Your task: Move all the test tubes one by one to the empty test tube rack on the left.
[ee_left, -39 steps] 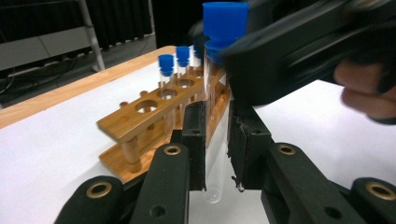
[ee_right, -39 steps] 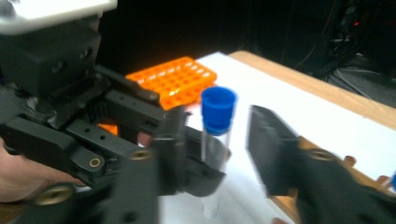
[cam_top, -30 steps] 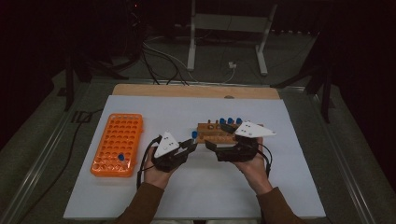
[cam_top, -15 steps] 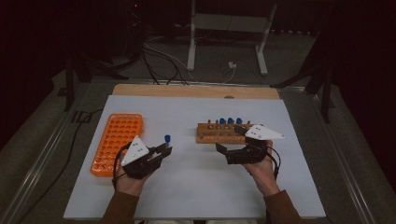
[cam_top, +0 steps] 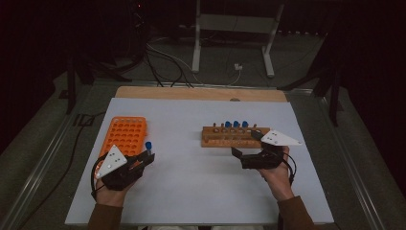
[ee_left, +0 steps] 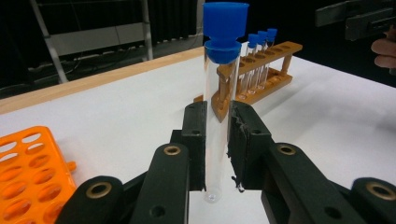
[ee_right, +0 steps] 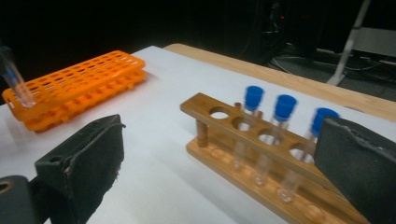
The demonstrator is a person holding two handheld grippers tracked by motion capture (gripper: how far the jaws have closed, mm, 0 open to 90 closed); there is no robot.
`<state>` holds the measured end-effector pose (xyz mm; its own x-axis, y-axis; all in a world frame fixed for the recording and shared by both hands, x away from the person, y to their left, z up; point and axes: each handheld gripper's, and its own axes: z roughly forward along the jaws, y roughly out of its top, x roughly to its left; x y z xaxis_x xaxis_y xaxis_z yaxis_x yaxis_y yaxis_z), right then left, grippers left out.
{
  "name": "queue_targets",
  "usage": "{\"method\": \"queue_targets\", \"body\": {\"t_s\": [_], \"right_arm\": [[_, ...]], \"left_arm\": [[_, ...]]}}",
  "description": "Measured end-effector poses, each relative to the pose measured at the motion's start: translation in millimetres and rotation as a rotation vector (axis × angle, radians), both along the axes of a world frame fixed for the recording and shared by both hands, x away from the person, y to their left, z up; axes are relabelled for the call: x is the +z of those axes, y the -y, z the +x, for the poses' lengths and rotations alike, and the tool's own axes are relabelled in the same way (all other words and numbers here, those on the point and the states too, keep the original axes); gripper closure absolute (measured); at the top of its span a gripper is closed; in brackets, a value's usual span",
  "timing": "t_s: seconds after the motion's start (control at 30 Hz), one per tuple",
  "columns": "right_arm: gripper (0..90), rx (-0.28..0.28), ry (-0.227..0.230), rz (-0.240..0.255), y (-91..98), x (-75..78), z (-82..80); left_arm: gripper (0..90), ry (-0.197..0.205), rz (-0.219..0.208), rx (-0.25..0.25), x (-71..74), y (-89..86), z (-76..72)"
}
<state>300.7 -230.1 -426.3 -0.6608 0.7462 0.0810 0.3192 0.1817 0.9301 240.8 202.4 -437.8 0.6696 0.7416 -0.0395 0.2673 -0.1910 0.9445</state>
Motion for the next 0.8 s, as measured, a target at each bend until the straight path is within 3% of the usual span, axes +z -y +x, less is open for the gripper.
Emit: {"method": "queue_targets", "body": {"t_s": [0.3, 0.6, 0.8], "right_arm": [[2.1, -0.049, 0.003, 0.036, 20.8, 2.4, 0.0], [2.1, -0.047, 0.003, 0.040, 20.2, 2.1, -0.4], [2.1, -0.049, 0.000, 0.045, 21.6, 1.4, -0.4]], "left_arm": [[78.1, 0.012, -0.008, 0.003, 3.2, -9.6, -5.6], [78.1, 0.017, 0.007, 0.004, 4.1, -17.9, -11.1], [78.1, 0.024, -0.006, 0.028, 6.1, -26.6, -13.6]]}}
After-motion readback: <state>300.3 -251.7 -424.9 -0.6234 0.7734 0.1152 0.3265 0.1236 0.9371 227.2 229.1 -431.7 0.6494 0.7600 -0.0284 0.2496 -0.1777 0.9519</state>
